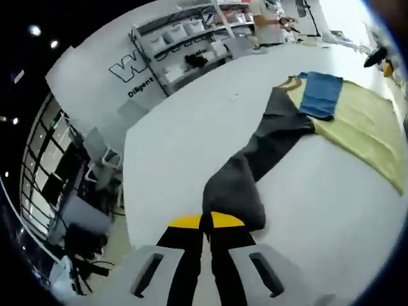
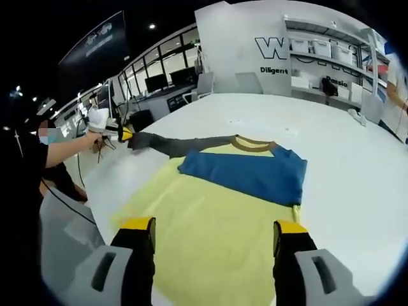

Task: Fold the garment on the visible template until the final outline fits inside the template.

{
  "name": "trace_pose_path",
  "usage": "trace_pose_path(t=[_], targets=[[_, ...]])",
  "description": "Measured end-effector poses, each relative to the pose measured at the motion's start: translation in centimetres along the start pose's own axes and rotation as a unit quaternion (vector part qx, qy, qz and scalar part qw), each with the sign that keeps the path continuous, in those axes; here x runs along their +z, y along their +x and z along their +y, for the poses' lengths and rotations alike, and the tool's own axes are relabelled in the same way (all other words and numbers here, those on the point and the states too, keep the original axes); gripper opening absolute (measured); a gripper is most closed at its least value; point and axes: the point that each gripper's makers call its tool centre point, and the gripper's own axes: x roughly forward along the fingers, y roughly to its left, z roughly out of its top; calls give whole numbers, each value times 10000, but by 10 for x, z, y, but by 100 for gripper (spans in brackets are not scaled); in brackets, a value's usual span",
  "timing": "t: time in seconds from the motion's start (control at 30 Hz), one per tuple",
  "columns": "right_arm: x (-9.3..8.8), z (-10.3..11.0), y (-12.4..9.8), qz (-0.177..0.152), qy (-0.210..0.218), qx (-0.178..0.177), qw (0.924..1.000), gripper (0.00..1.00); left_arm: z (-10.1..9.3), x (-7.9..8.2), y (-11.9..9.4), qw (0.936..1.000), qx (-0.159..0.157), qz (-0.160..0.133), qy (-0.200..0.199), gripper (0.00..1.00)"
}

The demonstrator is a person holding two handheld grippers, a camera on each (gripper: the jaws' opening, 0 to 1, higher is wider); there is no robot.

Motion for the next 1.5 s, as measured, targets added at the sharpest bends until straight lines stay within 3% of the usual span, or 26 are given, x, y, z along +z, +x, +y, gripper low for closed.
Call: trace_pose_path(t=[0.1,0.13,0.2,0.23,0.27,0.5,0.57,0.73,0.83,1.03,1.37,1.4,1.5], targets=[[-2,-1,0,48,-13,-21,10000,72,3,8,-5,9974,238,-53,681,1],[-3,-1,0,70,-26,-36,10000,72,-2,12,-8,9941,291,-55,1039,1],[-3,-1,0,73,-22,-40,10000,71,-9,17,-10,9916,284,-158,1254,1],[-3,-1,0,63,-6,-27,10000,71,-18,20,-12,9863,269,-184,1618,1],[-3,-1,0,55,4,-27,10000,71,-22,20,-13,9842,274,-154,1742,1],[-4,3,1,93,-23,16,10000,70,-59,9,-12,9810,-23,-72,1941,1],[-5,4,0,105,-16,25,9999,70,-67,5,-10,9825,-148,-118,1850,1],[-9,5,-1,152,-20,32,9999,70,-91,9,-11,9785,-404,-195,2012,1],[-9,6,0,156,-9,44,9999,69,-98,8,-9,9789,-502,-157,1973,1],[-14,10,2,259,-28,88,9996,68,-125,9,-5,9890,-962,-264,1091,1],[-16,12,3,297,-18,139,9995,69,-154,11,-6,9874,-1501,-322,379,3],[-16,13,2,292,-15,163,9994,69,-157,13,-9,9865,-1591,-384,73,4],[-15,15,0,275,-32,196,9994,72,-151,17,-15,9876,-1486,-416,-285,10]])
